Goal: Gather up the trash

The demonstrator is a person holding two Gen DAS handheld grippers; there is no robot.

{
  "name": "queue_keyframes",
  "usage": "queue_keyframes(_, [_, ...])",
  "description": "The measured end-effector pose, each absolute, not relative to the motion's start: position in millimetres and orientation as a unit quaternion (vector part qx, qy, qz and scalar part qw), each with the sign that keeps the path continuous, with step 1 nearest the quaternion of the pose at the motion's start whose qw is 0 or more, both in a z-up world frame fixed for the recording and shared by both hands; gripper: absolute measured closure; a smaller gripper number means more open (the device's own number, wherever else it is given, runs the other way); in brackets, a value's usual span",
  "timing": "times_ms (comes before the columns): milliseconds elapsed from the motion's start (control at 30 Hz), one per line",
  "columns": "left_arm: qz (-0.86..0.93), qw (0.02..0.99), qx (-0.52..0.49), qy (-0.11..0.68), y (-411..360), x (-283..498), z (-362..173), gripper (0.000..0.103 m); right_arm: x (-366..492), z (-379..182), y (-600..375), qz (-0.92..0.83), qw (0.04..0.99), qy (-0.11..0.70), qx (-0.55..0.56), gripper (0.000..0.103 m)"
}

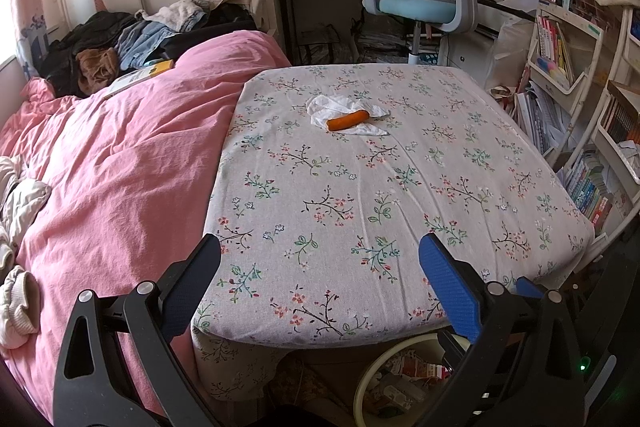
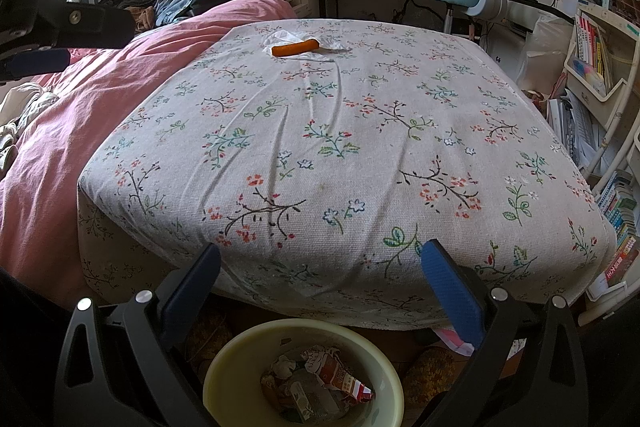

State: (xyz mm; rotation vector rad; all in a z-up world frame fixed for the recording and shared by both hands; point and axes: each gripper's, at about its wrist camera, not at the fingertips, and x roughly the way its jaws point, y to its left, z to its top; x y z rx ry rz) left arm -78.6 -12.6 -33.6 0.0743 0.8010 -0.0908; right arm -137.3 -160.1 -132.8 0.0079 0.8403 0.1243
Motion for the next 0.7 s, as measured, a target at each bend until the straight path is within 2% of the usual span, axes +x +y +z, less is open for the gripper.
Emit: queue_keyframes(700, [-0.044,0.919,0.038,0.39,-13.7,-79.0,-33.8,0.007,-136.1,-131.8,-158.0,0.063,0.911,0.407,-0.003,0.006])
